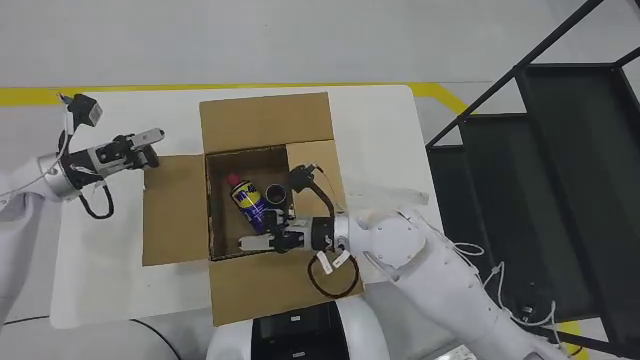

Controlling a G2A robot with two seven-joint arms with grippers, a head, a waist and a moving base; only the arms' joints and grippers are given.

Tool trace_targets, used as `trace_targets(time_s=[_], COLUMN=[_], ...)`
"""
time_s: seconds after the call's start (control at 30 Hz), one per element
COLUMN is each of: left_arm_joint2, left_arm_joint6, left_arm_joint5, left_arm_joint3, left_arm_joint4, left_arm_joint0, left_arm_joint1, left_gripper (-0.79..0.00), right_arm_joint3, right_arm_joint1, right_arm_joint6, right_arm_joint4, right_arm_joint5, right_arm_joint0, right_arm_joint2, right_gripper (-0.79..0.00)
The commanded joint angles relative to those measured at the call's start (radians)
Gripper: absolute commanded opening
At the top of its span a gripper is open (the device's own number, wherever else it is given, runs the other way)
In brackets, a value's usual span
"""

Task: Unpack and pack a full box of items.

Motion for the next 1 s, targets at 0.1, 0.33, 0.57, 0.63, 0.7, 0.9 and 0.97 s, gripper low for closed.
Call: trace_targets(time_s=[0.1,0.33,0.57,0.63,0.7,0.9,0.97], left_arm_joint2=[0.03,0.214,0.449,0.481,0.493,0.493,0.493], left_arm_joint6=[-0.061,0.026,0.146,0.173,0.183,0.183,0.183], left_arm_joint5=[0.017,0.023,0.076,0.079,0.079,0.079,0.079], left_arm_joint3=[-0.145,-0.252,-0.2,-0.173,-0.16,-0.16,-0.16], left_arm_joint4=[0.011,0.119,0.207,0.205,0.207,0.207,0.207], left_arm_joint0=[0.007,-0.056,-0.176,-0.202,-0.212,-0.212,-0.212], left_arm_joint1=[0.0,-0.031,-0.092,-0.105,-0.11,-0.11,-0.11], left_gripper=[0.0,0.0,0.0,0.0,0.0,0.0,0.0], right_arm_joint3=[-0.012,-0.06,-0.119,-0.122,-0.123,-0.123,-0.123], right_arm_joint1=[0.017,0.042,0.063,0.067,0.068,0.068,0.068], right_arm_joint6=[-0.018,-0.051,-0.076,-0.069,-0.067,-0.067,-0.067], right_arm_joint4=[0.006,0.018,0.036,0.036,0.044,0.044,0.044], right_arm_joint5=[-0.008,-0.034,-0.058,-0.058,-0.061,-0.061,-0.061], right_arm_joint0=[-0.063,-0.183,-0.305,-0.32,-0.324,-0.324,-0.324], right_arm_joint2=[0.069,0.187,0.288,0.302,0.306,0.306,0.306], right_gripper=[0.0,0.0,0.0,0.0,0.0,0.0,0.0])
